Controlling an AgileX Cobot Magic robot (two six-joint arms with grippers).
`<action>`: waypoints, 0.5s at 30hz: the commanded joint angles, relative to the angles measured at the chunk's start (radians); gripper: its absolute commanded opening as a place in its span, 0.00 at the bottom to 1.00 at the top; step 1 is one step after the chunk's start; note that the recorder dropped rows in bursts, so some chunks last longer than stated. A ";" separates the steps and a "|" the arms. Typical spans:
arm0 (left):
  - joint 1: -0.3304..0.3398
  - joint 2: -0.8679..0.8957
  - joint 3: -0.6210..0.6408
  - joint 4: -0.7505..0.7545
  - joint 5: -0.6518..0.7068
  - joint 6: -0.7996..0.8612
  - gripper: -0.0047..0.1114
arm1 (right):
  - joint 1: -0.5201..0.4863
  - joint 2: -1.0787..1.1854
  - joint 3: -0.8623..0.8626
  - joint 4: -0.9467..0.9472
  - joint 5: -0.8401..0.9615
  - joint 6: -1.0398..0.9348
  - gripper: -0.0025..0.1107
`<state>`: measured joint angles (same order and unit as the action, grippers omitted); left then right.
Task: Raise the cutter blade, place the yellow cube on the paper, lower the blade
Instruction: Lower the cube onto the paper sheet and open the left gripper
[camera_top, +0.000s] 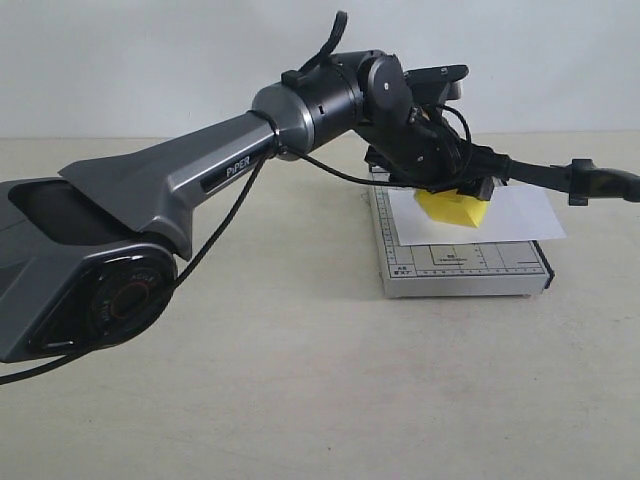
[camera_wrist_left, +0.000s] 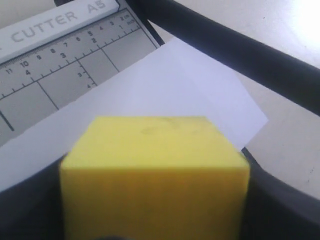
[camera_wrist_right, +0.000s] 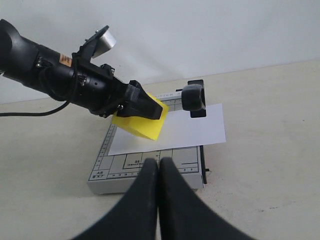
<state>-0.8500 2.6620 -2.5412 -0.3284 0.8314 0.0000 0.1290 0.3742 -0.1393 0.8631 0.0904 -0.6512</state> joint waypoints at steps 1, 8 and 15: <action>-0.009 -0.005 -0.007 -0.016 -0.014 0.009 0.69 | 0.003 -0.003 -0.001 -0.006 -0.003 -0.002 0.02; -0.009 -0.005 -0.007 -0.016 -0.010 0.009 0.69 | 0.003 -0.003 -0.001 -0.006 -0.003 -0.002 0.02; -0.009 -0.018 -0.007 -0.016 -0.045 0.000 0.69 | 0.003 -0.003 -0.001 -0.006 -0.003 -0.002 0.02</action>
<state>-0.8545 2.6620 -2.5412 -0.3370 0.8229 0.0000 0.1290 0.3742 -0.1393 0.8631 0.0904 -0.6512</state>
